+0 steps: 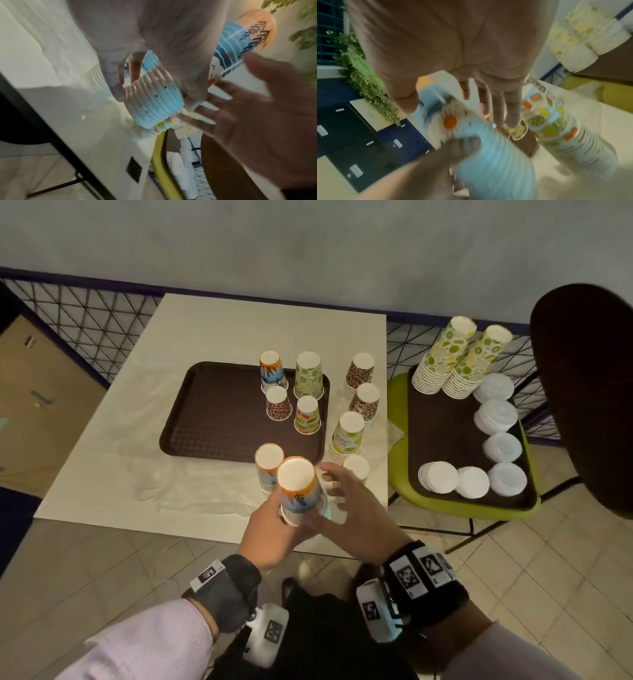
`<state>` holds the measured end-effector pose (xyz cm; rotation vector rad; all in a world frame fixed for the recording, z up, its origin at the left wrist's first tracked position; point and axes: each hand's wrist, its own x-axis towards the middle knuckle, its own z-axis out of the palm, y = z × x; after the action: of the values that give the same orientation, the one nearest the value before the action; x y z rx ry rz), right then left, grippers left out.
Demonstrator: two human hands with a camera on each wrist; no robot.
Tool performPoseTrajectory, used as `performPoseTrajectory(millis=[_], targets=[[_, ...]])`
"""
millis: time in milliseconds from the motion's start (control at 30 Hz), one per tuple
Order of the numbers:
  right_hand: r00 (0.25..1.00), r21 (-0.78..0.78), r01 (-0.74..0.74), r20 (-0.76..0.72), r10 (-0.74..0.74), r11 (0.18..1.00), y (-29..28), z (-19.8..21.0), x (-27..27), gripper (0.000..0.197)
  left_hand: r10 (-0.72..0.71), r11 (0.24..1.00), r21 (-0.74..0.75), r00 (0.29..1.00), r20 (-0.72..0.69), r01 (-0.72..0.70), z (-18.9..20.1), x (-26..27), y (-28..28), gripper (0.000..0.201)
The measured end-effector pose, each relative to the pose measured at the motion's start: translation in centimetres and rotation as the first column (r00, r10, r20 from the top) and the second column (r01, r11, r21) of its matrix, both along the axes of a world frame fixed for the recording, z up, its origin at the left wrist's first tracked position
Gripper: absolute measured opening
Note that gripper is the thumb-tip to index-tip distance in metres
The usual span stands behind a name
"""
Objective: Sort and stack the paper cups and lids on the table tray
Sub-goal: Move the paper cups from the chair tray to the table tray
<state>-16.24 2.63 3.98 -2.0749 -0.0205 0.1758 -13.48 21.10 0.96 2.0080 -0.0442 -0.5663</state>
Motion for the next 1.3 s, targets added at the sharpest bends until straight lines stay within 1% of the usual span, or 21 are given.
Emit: performPoseTrajectory(millis=[33,100,167,200,267,333,433,600,733,833,900,933,967,1000,1033,1067,1100,1133,1167,1233,1300], targets=[[0.999,0.030,0.045,0.007,-0.045,0.999,-0.9,0.8,-0.2,0.074,0.022,1.000,-0.010,1.000,-0.022,-0.022,-0.4,-0.2,-0.1,0.050],[0.989,0.079,0.144,0.032,-0.146,0.986,-2.9,2.2,-0.3,0.050,0.070,0.997,-0.019,0.995,-0.065,-0.071,-1.4,-0.5,-0.4,0.054],[0.973,0.078,0.223,0.038,-0.227,0.972,-5.6,3.0,-0.1,0.026,0.112,0.994,-0.008,0.990,-0.083,-0.113,-2.5,-0.6,-1.0,0.055],[0.963,0.065,0.262,0.040,-0.265,0.963,-6.9,3.0,0.0,0.018,0.132,0.991,0.002,0.988,-0.080,-0.133,-3.1,-0.6,-1.3,0.055],[0.941,0.016,0.333,0.050,-0.334,0.943,-9.6,2.5,0.2,0.008,0.173,0.985,0.014,0.983,-0.067,-0.172,-4.0,-0.5,-2.1,0.057],[0.924,-0.035,0.379,0.061,-0.376,0.925,-11.7,1.8,0.5,0.007,0.203,0.979,0.030,0.977,-0.063,-0.201,-4.8,-0.5,-2.8,0.065],[0.913,-0.043,0.406,0.065,-0.403,0.913,-13.9,1.4,0.9,0.008,0.225,0.974,0.053,0.972,-0.063,-0.222,-5.8,-0.5,-3.6,0.071],[0.923,-0.068,0.385,0.058,-0.381,0.921,-15.9,0.5,1.2,0.006,0.272,0.960,0.086,0.959,-0.080,-0.265,-6.4,-0.5,-5.1,0.077],[0.944,-0.097,0.331,0.050,-0.327,0.939,-17.1,-0.6,1.8,0.006,0.320,0.945,0.096,0.944,-0.082,-0.312,-6.4,-0.5,-5.7,0.083],[0.955,-0.127,0.297,0.057,-0.292,0.946,-17.7,-1.1,2.3,0.006,0.340,0.937,0.113,0.938,-0.073,-0.331,-6.0,-0.8,-5.3,0.078],[0.954,-0.135,0.298,0.062,-0.292,0.945,-18.2,-1.4,2.6,0.006,0.353,0.920,0.204,0.934,-0.058,-0.335,-5.7,-1.2,-4.5,0.073],[0.952,-0.129,0.305,0.060,-0.300,0.944,-18.4,-1.4,2.7,0.006,0.325,0.916,0.274,0.943,-0.072,-0.295,-5.5,-1.4,-3.9,0.070],[0.949,-0.114,0.316,0.053,-0.311,0.942,-18.7,-1.4,2.8,0.006,0.254,0.917,0.344,0.961,-0.113,-0.202,-5.0,-1.6,-3.5,0.065],[0.944,-0.098,0.330,0.049,-0.326,0.939,-18.9,-1.4,2.9,0.006,0.141,0.915,0.400,0.975,-0.174,-0.061,-4.4,-1.8,-3.3,0.059],[0.939,-0.082,0.343,0.046,-0.340,0.936,-19.0,-1.3,3.0,0.006,0.001,0.898,0.426,0.969,-0.246,0.108,-3.6,-2.0,-3.2,0.051],[0.934,-0.073,0.356,0.044,-0.354,0.932,-19.2,-1.3,3.1,0.005,-0.140,0.870,0.415,0.940,-0.310,0.266,-3.0,-2.1,-3.4,0.043],[0.930,-0.068,0.367,0.045,-0.365,0.928,-19.5,-1.4,3.3,0.005,-0.275,0.829,0.386,0.896,-0.348,0.404,-2.7,-2.1,-3.8,0.037],[0.927,-0.068,0.376,0.046,-0.373,0.924,-19.9,-1.6,3.5,0.005,-0.391,0.785,0.352,0.848,-0.357,0.510,-2.4,-2.1,-4.4,0.033],[0.922,-0.070,0.386,0.044,-0.384,0.920,-20.3,-1.7,3.7,0.006,-0.477,0.744,0.322,0.803,-0.356,0.585,-2.2,-2.1,-5.4,0.031],[0.907,-0.076,0.421,0.051,-0.418,0.904,-21.6,-2.0,4.2,0.006,-0.597,0.675,0.311,0.743,-0.301,0.669,-2.3,-1.9,-8.0,0.035],[0.886,-0.116,0.464,0.091,-0.456,0.878,-23.1,-2.0,5.2,0.009,-0.653,0.656,0.326,0.729,-0.206,0.681,-2.0,-1.5,-11.8,0.033]])
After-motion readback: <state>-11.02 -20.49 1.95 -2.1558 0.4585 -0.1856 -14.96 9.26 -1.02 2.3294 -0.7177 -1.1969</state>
